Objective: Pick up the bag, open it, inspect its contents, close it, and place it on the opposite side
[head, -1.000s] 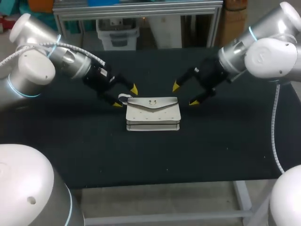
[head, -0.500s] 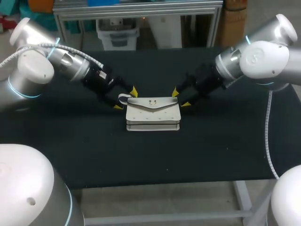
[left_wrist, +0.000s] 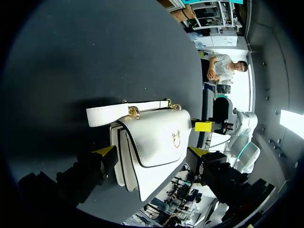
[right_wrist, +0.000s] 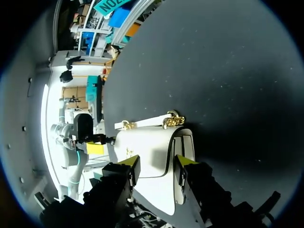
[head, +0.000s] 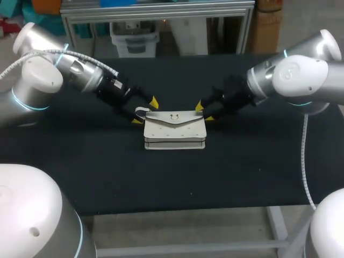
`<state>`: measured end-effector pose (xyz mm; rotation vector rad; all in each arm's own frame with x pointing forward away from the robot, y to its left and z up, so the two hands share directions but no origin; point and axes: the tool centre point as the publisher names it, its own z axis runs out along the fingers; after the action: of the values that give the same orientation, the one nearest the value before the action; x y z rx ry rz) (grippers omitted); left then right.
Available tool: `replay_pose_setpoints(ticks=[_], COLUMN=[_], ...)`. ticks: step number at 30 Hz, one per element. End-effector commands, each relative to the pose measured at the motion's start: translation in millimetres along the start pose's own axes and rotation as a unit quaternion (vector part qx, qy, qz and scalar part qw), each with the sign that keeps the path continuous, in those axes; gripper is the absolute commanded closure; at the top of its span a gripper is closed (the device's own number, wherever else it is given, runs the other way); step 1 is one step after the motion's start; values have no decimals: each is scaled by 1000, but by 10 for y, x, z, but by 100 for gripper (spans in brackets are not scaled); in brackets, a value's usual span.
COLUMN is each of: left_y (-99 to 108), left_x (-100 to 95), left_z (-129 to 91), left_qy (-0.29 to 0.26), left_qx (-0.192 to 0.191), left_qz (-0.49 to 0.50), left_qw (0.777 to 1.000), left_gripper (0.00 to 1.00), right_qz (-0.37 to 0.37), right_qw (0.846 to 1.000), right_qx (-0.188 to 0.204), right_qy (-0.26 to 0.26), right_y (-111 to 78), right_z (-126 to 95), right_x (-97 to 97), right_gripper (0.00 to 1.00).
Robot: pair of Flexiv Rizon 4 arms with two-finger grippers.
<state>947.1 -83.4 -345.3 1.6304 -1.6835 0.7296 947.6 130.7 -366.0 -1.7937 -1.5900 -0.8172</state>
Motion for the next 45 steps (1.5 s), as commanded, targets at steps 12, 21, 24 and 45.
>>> replay_pose_setpoints(ticks=[12, 21, 24, 45], left_y=[-2, 212, 256, 112], left_x=[-22, -3, 26, -49], left_z=[42, 41, 44, 306], left_qy=[2, -10, -6, -10], left_qx=[-10, 11, 13, -26], left_qz=[-7, -4, 4, -20], left_qw=[1000, 1000, 1000, 999], left_gripper=[0, 18, 45, 100], right_qz=[-12, -6, -6, -15], right_qw=[1000, 1000, 1000, 1000], right_qx=[4, 2, 2, 3], right_qy=[0, 0, 1, 11], right_y=[-6, 12, 14, -52], right_z=[34, 40, 40, 71], right_x=[57, 18, 15, -48], right_gripper=[53, 53, 53, 100])
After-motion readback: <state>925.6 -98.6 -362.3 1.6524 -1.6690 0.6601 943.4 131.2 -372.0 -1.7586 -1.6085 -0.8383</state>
